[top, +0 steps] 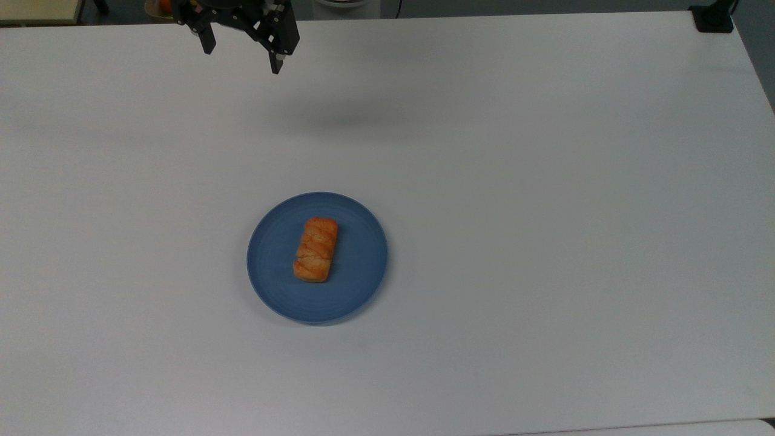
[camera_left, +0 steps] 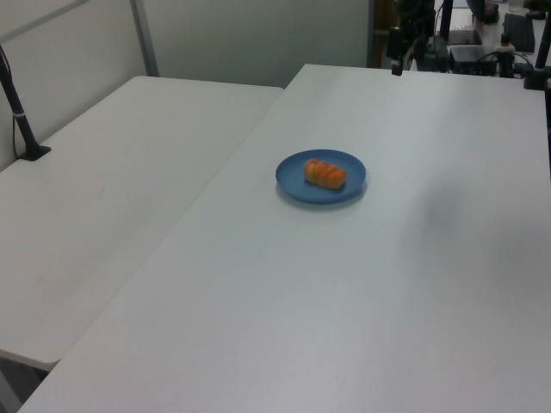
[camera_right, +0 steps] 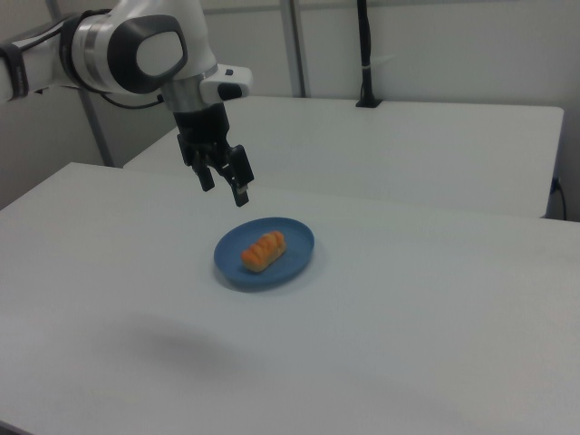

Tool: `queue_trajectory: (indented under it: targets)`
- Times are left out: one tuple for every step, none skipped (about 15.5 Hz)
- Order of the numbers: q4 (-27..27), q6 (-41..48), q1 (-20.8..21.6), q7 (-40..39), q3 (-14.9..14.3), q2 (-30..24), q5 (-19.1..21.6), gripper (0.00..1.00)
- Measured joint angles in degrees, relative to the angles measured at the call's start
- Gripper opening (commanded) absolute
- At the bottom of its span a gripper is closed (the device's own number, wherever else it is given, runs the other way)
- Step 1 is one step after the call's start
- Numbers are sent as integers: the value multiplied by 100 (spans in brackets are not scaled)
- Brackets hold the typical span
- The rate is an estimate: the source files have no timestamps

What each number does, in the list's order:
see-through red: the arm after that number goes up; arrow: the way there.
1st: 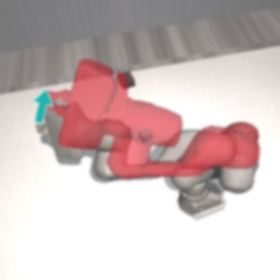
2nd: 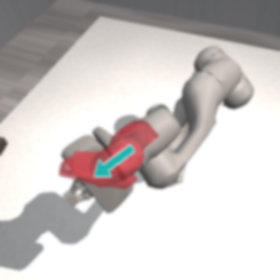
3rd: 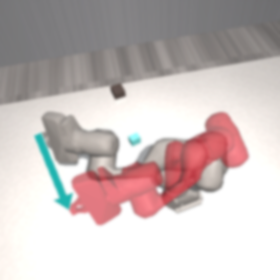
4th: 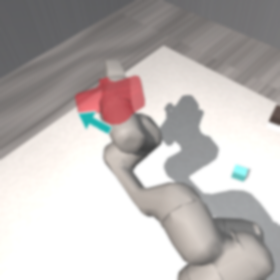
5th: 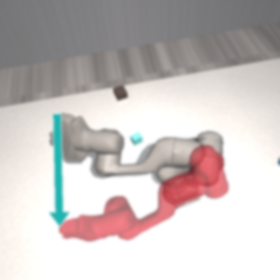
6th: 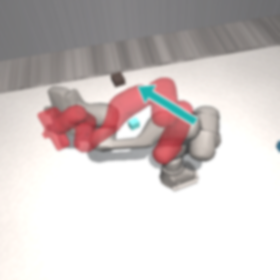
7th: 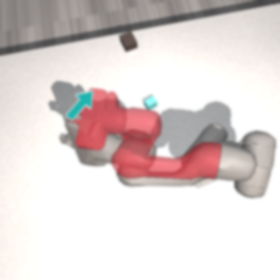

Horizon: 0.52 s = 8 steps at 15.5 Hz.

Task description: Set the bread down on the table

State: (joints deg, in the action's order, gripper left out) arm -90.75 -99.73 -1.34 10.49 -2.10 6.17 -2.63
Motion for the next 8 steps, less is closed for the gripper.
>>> queue_trajectory:
  targets:
    - [0, 0, 0, 0, 0, 2, 1, 100]
    - [1, 0, 1, 0, 0, 2, 2, 100]
    - [1, 0, 2, 0, 0, 3, 4, 100]
    - [1, 0, 6, -1, 0, 6, 5, 100]
    - [2, 0, 9, -2, 0, 16, 8, 100]
    - [13, -5, 11, -2, 0, 37, 10, 100]
    - [42, -29, 15, -2, 0, 77, 16, 100]
    - [72, -109, 21, -2, 0, 131, 32, 100]
